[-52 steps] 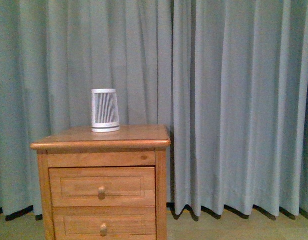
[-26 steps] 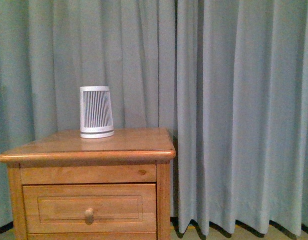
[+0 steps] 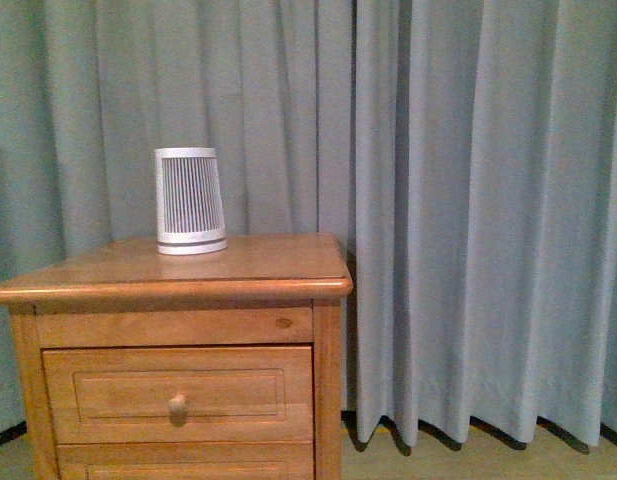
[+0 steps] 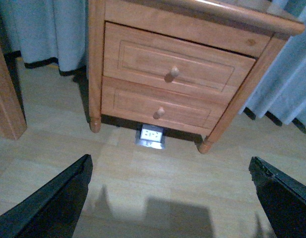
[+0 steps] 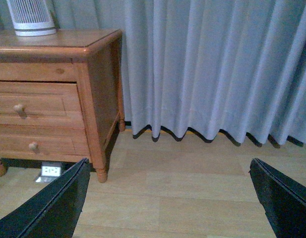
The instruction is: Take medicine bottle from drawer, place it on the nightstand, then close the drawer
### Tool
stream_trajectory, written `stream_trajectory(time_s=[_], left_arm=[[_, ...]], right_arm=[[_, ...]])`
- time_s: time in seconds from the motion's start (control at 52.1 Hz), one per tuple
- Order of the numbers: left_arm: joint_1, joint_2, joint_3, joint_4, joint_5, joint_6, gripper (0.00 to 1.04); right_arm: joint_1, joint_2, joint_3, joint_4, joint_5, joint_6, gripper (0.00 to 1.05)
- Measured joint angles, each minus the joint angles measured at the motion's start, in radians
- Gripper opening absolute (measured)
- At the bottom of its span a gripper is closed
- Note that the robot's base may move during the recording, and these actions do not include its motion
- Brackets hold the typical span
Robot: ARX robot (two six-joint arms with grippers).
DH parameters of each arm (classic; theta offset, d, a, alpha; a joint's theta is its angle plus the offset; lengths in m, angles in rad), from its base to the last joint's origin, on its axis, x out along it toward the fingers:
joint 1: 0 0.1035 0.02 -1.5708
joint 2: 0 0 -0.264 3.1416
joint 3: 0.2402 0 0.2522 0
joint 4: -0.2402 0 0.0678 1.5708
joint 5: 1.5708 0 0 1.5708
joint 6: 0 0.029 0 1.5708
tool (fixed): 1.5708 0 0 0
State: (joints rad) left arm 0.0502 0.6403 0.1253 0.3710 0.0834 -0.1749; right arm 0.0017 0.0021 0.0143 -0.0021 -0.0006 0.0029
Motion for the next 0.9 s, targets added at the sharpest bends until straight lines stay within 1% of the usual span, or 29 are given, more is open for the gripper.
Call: stream_trajectory(time_s=[0.038, 0.058, 0.154, 0.192, 0.269, 0.327, 0.48, 0.711, 0.903], left_arm=[[-0.010, 0.120, 0.031, 0.112, -0.014, 0.014, 0.98], [-0.013, 0.151, 0.040, 0.139, -0.018, 0.017, 0.98], [-0.060, 0.485, 0.163, 0.393, -0.055, 0.058, 0.98], [-0.078, 0.602, 0.218, 0.457, -0.074, 0.067, 0.98], [-0.106, 0.787, 0.322, 0.524, -0.103, 0.082, 0.98], [-0.129, 0.927, 0.415, 0.541, -0.116, 0.083, 0.98], [-0.188, 1.319, 0.758, 0.544, -0.134, 0.126, 0.98], [-0.212, 1.584, 1.070, 0.493, -0.133, 0.175, 0.98], [-0.220, 1.756, 1.259, 0.461, -0.140, 0.221, 0.98]], right_arm=[[0.000, 0.000, 0.000, 0.000, 0.000, 0.000, 0.98], [0.000, 0.000, 0.000, 0.000, 0.000, 0.000, 0.98], [0.000, 0.000, 0.000, 0.000, 0.000, 0.000, 0.98], [0.000, 0.000, 0.000, 0.000, 0.000, 0.000, 0.98], [0.000, 0.000, 0.000, 0.000, 0.000, 0.000, 0.98], [0.000, 0.000, 0.000, 0.000, 0.000, 0.000, 0.98], [0.000, 0.000, 0.000, 0.000, 0.000, 0.000, 0.98], [0.000, 0.000, 0.000, 0.000, 0.000, 0.000, 0.98], [0.000, 0.000, 0.000, 0.000, 0.000, 0.000, 0.98]])
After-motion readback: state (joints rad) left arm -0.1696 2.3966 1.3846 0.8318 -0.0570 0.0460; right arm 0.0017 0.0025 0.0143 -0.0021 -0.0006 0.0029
